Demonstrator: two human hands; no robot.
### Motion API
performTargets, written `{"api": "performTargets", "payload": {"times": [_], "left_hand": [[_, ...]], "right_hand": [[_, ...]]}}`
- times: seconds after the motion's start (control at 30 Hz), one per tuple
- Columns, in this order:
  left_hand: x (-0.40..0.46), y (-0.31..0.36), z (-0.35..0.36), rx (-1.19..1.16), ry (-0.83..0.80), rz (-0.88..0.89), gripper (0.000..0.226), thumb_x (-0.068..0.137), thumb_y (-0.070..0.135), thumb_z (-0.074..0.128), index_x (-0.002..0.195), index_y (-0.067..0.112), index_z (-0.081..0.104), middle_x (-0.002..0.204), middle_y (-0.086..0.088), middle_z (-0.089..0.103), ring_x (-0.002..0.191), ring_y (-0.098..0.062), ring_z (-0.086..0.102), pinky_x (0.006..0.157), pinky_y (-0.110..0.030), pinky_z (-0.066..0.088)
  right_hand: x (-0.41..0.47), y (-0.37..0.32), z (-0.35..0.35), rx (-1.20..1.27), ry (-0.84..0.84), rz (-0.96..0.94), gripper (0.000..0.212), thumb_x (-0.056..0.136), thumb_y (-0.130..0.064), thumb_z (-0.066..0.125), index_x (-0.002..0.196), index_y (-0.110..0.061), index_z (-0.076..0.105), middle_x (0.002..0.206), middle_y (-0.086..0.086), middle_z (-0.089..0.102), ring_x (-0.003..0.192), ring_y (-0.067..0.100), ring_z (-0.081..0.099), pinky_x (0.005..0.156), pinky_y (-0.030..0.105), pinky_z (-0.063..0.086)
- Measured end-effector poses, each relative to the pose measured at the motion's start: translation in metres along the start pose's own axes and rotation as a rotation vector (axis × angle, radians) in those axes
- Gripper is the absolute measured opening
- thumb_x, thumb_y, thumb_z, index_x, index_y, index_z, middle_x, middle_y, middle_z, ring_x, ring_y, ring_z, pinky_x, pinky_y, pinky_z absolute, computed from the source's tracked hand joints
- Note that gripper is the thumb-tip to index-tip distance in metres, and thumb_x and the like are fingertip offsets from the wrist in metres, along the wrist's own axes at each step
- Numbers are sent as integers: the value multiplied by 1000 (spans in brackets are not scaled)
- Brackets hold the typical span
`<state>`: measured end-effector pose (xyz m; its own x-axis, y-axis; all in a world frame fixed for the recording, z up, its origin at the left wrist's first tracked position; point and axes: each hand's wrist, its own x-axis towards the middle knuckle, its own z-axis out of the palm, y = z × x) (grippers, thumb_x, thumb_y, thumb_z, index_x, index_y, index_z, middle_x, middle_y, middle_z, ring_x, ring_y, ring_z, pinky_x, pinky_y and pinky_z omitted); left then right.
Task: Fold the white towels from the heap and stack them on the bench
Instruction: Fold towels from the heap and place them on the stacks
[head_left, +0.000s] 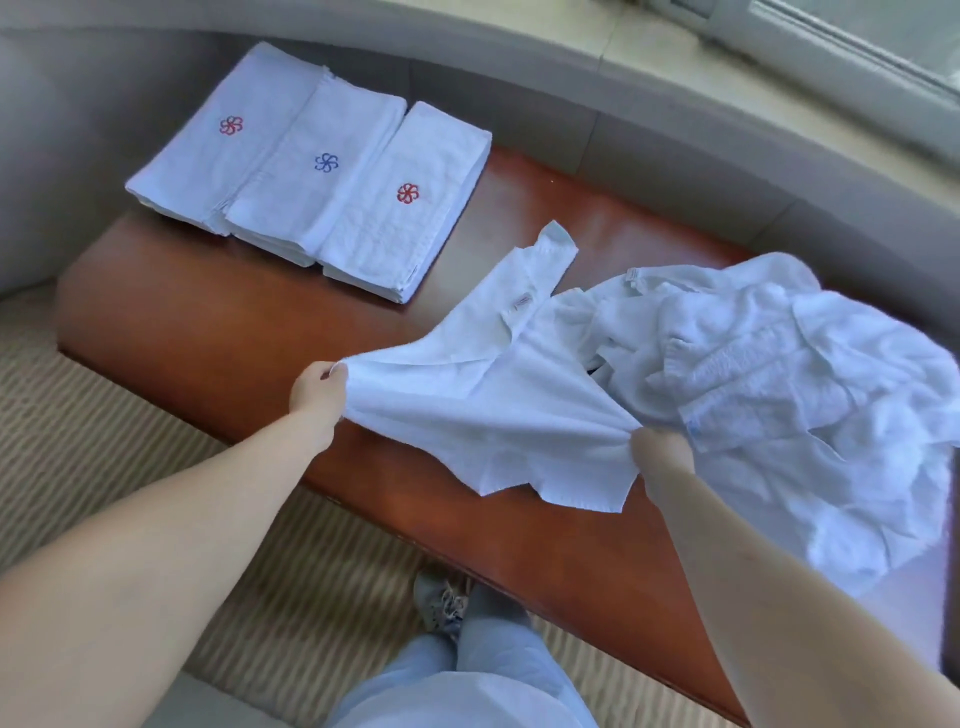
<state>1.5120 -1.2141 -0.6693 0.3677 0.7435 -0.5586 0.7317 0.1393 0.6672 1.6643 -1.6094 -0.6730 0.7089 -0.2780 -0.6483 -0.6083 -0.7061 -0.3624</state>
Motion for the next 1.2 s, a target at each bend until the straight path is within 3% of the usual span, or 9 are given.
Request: {"api": "performTargets", "payload": {"times": [0.13, 0.3, 0.4, 0.5, 0.67, 0.77, 0.87, 1.0, 1.2], "left_hand": [[-11, -18, 1, 172, 23, 68, 28, 104, 25, 46, 126, 18, 63, 125, -9, 64, 104, -32, 60, 89, -41, 52], [-16, -40, 5, 379, -55, -15, 56, 96, 6, 44, 149, 24, 46, 146, -9, 50, 122, -33, 55, 97, -43, 51], [-15, -44, 12, 550, -126, 71, 53, 98, 14, 48, 150, 24, 43, 148, -9, 45, 129, -33, 48, 101, -50, 50], [-13, -37, 28, 687, -181, 200, 47, 99, 19, 48, 145, 25, 47, 144, -8, 45, 131, -32, 40, 100, -47, 47], [-10, -14, 74, 757, -224, 401, 48, 101, 25, 57, 147, 22, 46, 150, -4, 44, 137, -30, 38, 105, -45, 44], [-4, -2, 110, 834, -221, 506, 51, 100, 31, 60, 148, 21, 46, 147, -6, 47, 135, -31, 41, 106, -44, 43], [1, 7, 144, 913, -236, 577, 51, 98, 38, 63, 145, 22, 48, 140, -5, 48, 131, -29, 43, 101, -40, 46], [10, 20, 182, 914, -221, 616, 36, 98, 38, 62, 130, 24, 56, 126, -4, 50, 117, -26, 47, 91, -37, 47], [20, 47, 191, 696, -230, 536, 15, 105, 29, 48, 105, 19, 59, 100, -1, 58, 96, -27, 55, 74, -41, 48]], "right_hand": [[-2, 30, -3, -226, -25, -9, 18, 90, -15, 50, 72, -11, 48, 74, 6, 53, 68, 25, 49, 65, 31, 39], [-16, 31, 17, -616, -176, -88, 13, 95, -17, 50, 86, -8, 54, 84, 4, 57, 68, 18, 51, 57, 28, 39], [-13, 22, 27, -533, -192, -195, 20, 92, -15, 50, 109, -12, 60, 91, 0, 61, 72, 16, 53, 60, 29, 40], [-6, 3, 33, -436, -215, -288, 38, 93, -18, 55, 131, -19, 56, 121, 0, 63, 90, 19, 56, 72, 31, 43], [20, -35, 49, -300, -194, -382, 50, 96, -19, 54, 146, -20, 44, 134, 6, 57, 85, 21, 59, 68, 31, 48], [34, -54, 61, -263, -191, -366, 62, 96, -18, 53, 155, -20, 33, 146, 8, 46, 104, 28, 62, 75, 32, 49], [46, -63, 71, -227, -176, -316, 52, 93, -15, 53, 144, -13, 41, 141, 9, 49, 99, 29, 63, 71, 29, 48], [62, -67, 81, -238, -198, -337, 10, 95, -21, 55, 90, -13, 50, 84, 1, 57, 70, 20, 53, 51, 25, 32], [67, -67, 80, -213, -220, -326, 30, 98, -22, 49, 70, -14, 40, 67, 0, 48, 60, 17, 43, 52, 29, 32]]}}
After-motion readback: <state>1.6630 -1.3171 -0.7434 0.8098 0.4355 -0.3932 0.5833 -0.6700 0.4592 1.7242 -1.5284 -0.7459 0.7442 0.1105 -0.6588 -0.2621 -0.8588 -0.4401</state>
